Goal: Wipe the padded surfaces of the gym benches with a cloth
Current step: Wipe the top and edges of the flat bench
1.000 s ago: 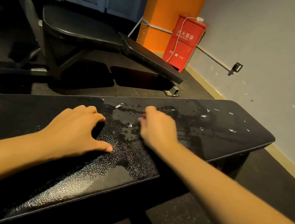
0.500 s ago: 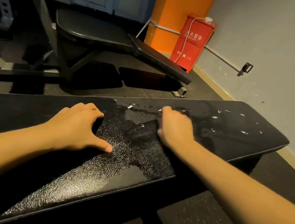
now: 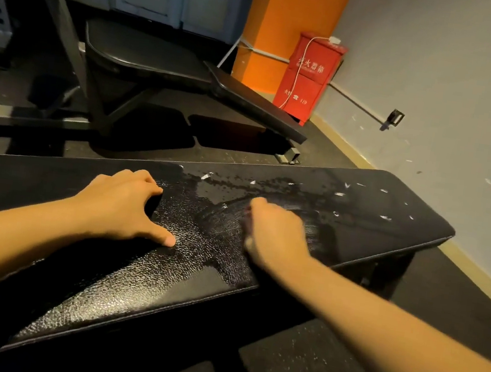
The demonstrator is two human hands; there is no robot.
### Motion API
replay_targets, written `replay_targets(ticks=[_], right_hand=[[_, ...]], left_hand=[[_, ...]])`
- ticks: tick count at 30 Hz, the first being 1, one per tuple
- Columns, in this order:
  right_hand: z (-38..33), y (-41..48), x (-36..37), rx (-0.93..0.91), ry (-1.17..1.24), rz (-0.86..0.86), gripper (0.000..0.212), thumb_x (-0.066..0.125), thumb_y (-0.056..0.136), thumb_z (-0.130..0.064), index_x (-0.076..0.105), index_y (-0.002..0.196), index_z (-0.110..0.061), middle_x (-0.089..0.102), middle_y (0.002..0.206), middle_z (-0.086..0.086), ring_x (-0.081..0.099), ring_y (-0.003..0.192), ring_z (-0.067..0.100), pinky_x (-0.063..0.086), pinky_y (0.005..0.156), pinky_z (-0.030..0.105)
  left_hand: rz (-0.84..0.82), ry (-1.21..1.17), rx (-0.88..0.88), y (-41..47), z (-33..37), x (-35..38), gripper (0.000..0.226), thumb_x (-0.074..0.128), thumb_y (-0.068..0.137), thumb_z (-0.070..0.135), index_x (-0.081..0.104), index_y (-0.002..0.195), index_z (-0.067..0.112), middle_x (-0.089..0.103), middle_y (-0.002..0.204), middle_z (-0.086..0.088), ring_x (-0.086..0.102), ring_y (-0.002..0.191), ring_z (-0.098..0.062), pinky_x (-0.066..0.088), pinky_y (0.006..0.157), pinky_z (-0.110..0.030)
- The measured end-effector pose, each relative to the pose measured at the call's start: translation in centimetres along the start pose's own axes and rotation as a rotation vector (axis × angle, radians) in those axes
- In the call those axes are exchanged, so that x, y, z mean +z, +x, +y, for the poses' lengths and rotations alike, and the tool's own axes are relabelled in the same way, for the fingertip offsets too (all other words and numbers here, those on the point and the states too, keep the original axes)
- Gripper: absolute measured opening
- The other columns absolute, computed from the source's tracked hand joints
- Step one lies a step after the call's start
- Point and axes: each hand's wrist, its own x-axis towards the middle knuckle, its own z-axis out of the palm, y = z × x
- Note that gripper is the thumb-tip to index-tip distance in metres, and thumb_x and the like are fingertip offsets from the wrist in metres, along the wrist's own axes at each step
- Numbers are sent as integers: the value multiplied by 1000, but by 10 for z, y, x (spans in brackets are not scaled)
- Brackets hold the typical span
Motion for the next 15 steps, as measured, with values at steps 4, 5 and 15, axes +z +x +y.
replay_targets(ticks=[4,5,15], right_hand=[[8,-29,6,-146,102,21,19,48,102,-38,54,110,-21,70,106,3,66,97,32,49,75,41],[31,-20,9,-60,52,38,19,49,100,-37,55,109,-22,71,106,4,67,96,32,49,74,40],[-17,-5,2,-60,128,33,20,57,96,-25,56,112,-12,70,102,11,68,92,35,45,70,38]], left_hand=[[18,-5,6,0,-2,4,156,25,22,112,44,152,26,40,153,12,40,139,-16,40,109,-43],[27,-12,7,0,-4,6,158,23,22,112,43,152,26,39,155,12,39,140,-16,39,110,-43],[64,-54,26,-3,-6,11,148,32,31,108,46,152,25,40,155,10,39,141,-16,36,113,-42]])
